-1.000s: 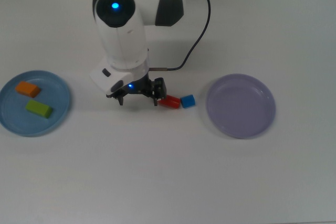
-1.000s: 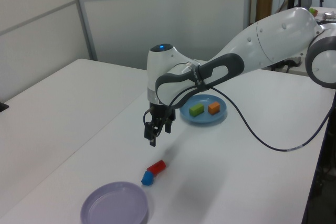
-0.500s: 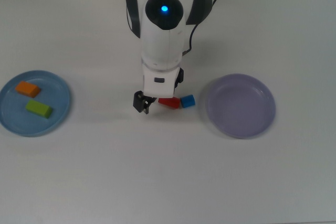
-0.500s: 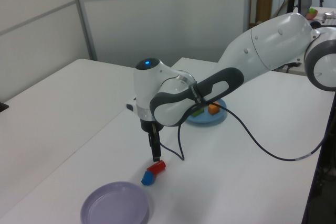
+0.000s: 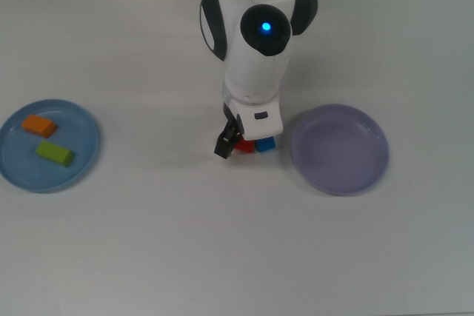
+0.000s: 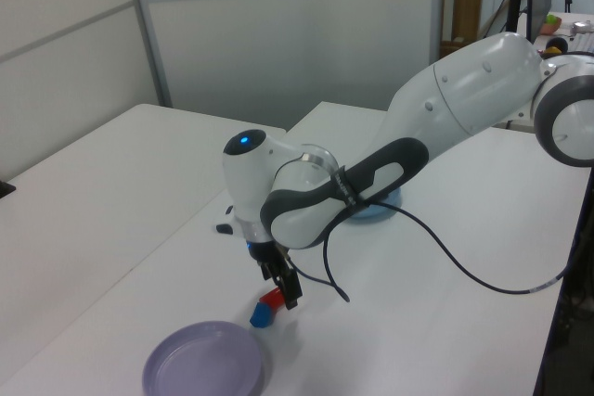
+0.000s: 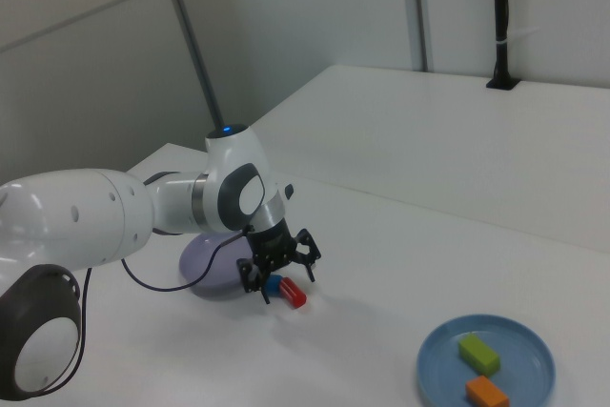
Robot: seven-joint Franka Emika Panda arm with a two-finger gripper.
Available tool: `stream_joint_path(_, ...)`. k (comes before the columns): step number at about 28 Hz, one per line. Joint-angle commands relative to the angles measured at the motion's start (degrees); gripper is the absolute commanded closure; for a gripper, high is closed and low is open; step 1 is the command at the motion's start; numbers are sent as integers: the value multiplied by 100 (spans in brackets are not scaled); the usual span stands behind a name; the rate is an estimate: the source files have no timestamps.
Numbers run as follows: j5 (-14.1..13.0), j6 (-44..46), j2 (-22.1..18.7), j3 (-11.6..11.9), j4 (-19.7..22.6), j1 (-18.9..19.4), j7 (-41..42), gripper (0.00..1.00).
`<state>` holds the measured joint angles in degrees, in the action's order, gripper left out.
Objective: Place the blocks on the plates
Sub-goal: 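Move the gripper to the red cylinder and grasp it, then carry the red cylinder onto the lavender plate and lower it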
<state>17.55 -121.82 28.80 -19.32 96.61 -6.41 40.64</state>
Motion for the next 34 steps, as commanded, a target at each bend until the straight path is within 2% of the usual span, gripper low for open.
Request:
stream_joint_path(1, 91, 53, 143, -2, -28, 70, 76, 20)
stream_joint_path(3, 91, 45, 187, -2, -37, 79, 75, 28)
stream_joint_path(4, 82, 36, 205, -2, -37, 88, 58, 41)
stream_joint_path(5, 56, 36, 214, -10, -46, 114, -38, 62)
stream_joint_path(7, 65, 27, 223, -11, -90, 132, -170, 76)
stream_joint_path(9, 65, 27, 231, -11, -116, 132, -188, 80)
stream_joint_path(10, 82, 27, 231, -11, -125, 132, -180, 90)
stream_joint_path(12, 91, 27, 231, -2, -125, 132, -179, 100)
stream_joint_path(20, 82, 36, 214, 33, -300, 70, -197, 100)
stream_joint_path(22, 30, 53, 214, 33, -520, 44, -206, 100)
stream_joint_path(26, -75, 80, 153, 25, -591, 52, -284, 100)
stream_joint_path(30, -287, 80, 144, -2, -687, 114, -679, 100)
stream_joint_path(34, -313, 45, 135, -28, -705, 412, -1522, 100)
